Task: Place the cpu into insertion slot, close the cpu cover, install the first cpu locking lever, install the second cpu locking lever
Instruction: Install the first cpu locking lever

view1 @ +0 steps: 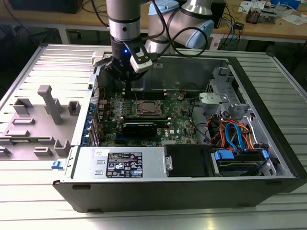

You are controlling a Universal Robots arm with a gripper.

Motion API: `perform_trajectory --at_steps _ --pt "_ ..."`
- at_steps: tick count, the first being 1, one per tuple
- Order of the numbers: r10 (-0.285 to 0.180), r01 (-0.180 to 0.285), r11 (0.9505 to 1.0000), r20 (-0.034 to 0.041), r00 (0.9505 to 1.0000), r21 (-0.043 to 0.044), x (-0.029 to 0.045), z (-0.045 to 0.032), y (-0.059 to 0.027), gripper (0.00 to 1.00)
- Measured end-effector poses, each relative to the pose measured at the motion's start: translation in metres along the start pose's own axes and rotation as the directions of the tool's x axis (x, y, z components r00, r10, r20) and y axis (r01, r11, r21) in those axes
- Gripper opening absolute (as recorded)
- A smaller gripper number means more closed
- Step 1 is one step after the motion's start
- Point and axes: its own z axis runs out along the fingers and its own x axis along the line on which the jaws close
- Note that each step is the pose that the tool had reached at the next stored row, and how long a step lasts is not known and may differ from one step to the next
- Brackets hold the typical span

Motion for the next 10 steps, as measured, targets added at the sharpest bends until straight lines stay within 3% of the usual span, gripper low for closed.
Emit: perform_trajectory --at_steps 4,10 --pt "0.0 0.0 1.0 -0.0008 1.0 0.0 -0.0024 0.0005 0.0028 0.11" --pt "0.0 0.0 1.0 -0.001 1.0 0.0 -0.0124 0.0018 0.0026 0.11"
